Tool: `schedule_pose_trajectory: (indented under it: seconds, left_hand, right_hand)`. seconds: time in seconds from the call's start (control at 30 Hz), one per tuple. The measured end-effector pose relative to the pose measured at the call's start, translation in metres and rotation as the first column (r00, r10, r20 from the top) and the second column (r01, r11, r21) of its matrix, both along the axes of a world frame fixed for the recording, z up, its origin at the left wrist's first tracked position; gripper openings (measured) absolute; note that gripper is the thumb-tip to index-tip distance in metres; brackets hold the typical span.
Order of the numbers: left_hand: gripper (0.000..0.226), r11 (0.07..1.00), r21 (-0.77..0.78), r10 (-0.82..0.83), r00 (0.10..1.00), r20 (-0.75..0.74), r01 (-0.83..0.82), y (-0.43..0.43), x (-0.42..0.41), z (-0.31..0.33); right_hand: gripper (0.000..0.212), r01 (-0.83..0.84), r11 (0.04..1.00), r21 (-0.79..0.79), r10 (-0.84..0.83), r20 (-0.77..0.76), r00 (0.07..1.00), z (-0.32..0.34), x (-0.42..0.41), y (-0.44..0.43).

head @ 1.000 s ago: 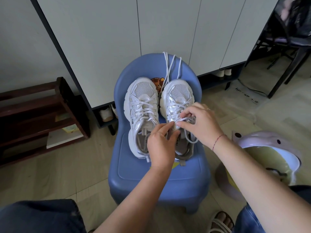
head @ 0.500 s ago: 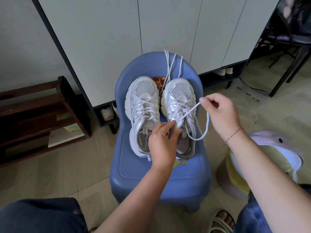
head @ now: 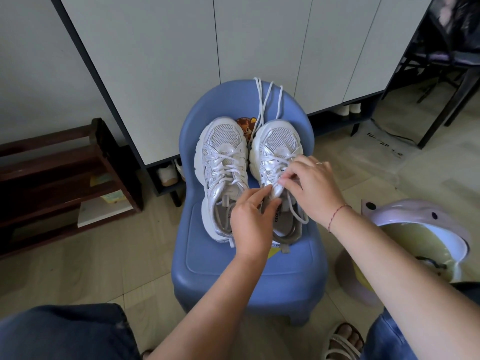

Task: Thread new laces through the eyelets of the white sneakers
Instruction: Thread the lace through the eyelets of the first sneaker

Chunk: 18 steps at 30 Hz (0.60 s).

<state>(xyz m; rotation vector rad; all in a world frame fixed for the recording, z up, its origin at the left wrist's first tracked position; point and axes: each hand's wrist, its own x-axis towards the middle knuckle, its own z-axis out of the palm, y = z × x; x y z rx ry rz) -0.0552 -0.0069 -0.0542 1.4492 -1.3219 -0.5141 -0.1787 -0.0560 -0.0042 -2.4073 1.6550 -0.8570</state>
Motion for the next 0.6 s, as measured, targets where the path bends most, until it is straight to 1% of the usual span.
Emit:
schedule_pose_trajectory:
  seconds: [0.07,0.1,0.17,0.2,0.23,0.27,0.3,0.33,0.4,0.5,0.53,0.6]
  left_hand:
    - [0.031,1.0,0.011,-0.001,1.0,-0.011,0.002,0.0,0.0,0.0]
    - [0.031,1.0,0.02,-0.002,1.0,-0.02,0.002,0.0,0.001,0.0]
    - [0.03,0.999,0.042,-0.004,0.999,-0.038,0.005,0.0,0.003,0.001]
    - [0.03,0.999,0.051,-0.005,0.999,-0.044,0.007,0.0,0.004,0.002]
    - [0.03,0.998,0.058,-0.006,0.999,-0.049,0.009,0.001,0.004,0.002]
    - [0.03,0.998,0.063,-0.006,0.998,-0.055,0.01,0.001,0.004,0.003]
    - [0.03,0.998,0.068,-0.005,0.998,-0.062,0.009,0.002,0.004,0.003]
    - [0.03,0.997,0.071,0.0,0.998,-0.068,0.005,0.002,0.003,0.004]
    - [0.03,0.997,0.078,0.01,0.997,-0.08,-0.003,0.003,0.002,0.004]
    - [0.029,0.997,0.075,0.016,0.997,-0.08,-0.01,0.002,0.002,0.004]
    - [0.029,0.997,0.072,0.014,0.997,-0.07,-0.009,0.003,0.002,0.004]
    - [0.03,0.997,0.079,0.001,0.999,-0.049,0.003,0.003,0.002,0.006]
  right_hand:
    - [0.01,0.002,1.0,0.012,-0.004,0.196,0.981,0.003,-0.005,-0.001]
    - [0.009,0.016,1.0,0.018,-0.02,0.31,0.95,0.008,-0.008,-0.001]
    - [0.007,0.086,0.996,0.019,-0.084,0.51,0.856,0.022,-0.016,-0.003]
    - [0.007,0.136,0.99,0.026,-0.124,0.6,0.79,0.03,-0.022,-0.004]
    - [0.008,0.181,0.983,0.039,-0.159,0.673,0.723,0.038,-0.028,-0.006]
    - [0.01,0.212,0.976,0.052,-0.185,0.714,0.675,0.044,-0.034,-0.007]
    - [0.012,0.22,0.973,0.066,-0.198,0.723,0.662,0.049,-0.038,-0.008]
    - [0.012,0.2,0.976,0.083,-0.199,0.709,0.676,0.05,-0.04,-0.007]
    - [0.009,0.095,0.984,0.148,-0.169,0.654,0.738,0.045,-0.038,-0.001]
    - [0.012,-0.068,0.947,0.313,-0.123,0.55,0.826,0.025,-0.03,0.011]
    - [0.015,-0.081,0.936,0.342,-0.125,0.539,0.833,0.018,-0.03,0.013]
    - [0.018,-0.051,0.936,0.348,-0.164,0.558,0.813,0.007,-0.031,0.013]
